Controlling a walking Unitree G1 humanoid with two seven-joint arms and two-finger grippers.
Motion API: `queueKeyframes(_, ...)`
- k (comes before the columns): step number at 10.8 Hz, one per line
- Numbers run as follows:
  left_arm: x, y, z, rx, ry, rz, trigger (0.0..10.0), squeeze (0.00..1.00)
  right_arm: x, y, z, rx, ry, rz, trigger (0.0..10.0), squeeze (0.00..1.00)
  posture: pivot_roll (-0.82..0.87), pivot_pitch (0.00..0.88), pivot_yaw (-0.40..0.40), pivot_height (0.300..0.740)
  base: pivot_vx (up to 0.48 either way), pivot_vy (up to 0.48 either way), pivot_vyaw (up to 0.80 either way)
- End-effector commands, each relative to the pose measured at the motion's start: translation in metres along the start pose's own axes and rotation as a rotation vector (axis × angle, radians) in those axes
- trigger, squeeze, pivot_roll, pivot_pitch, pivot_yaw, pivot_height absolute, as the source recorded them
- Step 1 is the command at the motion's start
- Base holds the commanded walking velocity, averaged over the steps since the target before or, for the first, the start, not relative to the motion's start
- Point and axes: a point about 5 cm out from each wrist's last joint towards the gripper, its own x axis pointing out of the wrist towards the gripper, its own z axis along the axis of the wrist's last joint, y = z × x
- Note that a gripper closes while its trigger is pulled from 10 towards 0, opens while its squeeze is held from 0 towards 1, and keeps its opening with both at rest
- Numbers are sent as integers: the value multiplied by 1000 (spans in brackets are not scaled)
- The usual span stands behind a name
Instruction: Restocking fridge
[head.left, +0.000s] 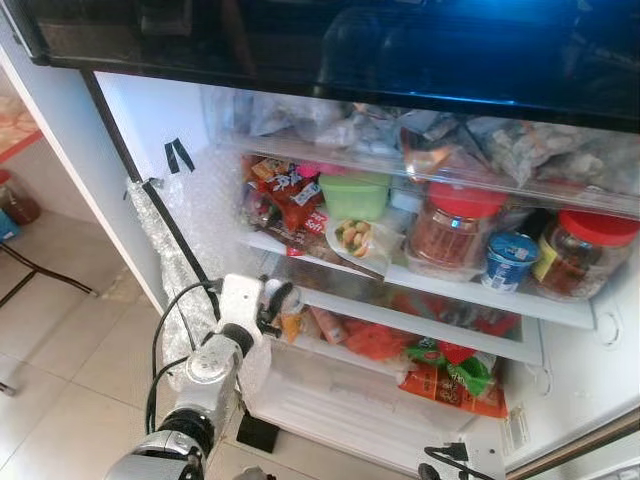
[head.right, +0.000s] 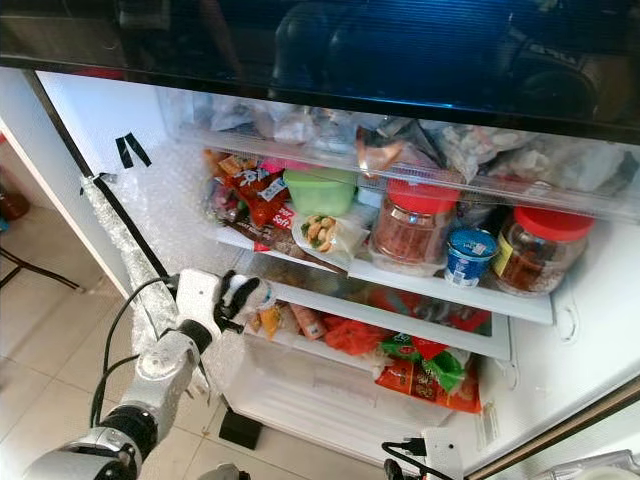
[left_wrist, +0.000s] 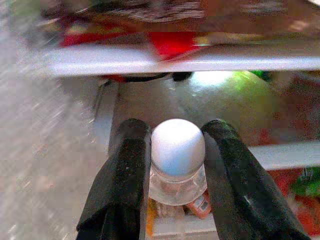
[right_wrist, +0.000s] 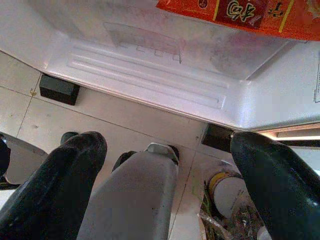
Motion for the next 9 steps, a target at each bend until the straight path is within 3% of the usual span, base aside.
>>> queueKeyframes(1, 2, 1, 7, 85, -34, -31, 10000, 0, -2, -2, -4, 13, -3, -7, 10000, 0, -49, 53, 21, 677, 0, 0, 0)
queueKeyframes(3, 2, 9, 9, 157, -35, 11, 10000, 0, -3, -4, -5, 6, -4, -3, 10000, 0, -60, 61, 17, 677, 0, 0, 0)
queueKeyframes(6, -1, 22, 6, 176, -3, 122, 10000, 0, -5, -6, -6, 4, -17, -6, 10000, 0, -90, 75, 10, 677, 0, 0, 0)
queueKeyframes(8, -10, 26, -15, 69, 127, 189, 10000, 0, -6, -8, -6, 0, -18, -4, 10000, 0, -86, 77, 4, 677, 0, 0, 0)
queueKeyframes(9, -15, 26, -24, 86, 180, 184, 10000, 0, -6, -7, -6, -7, -13, 6, 10000, 0, -77, 77, 5, 677, 0, 0, 0)
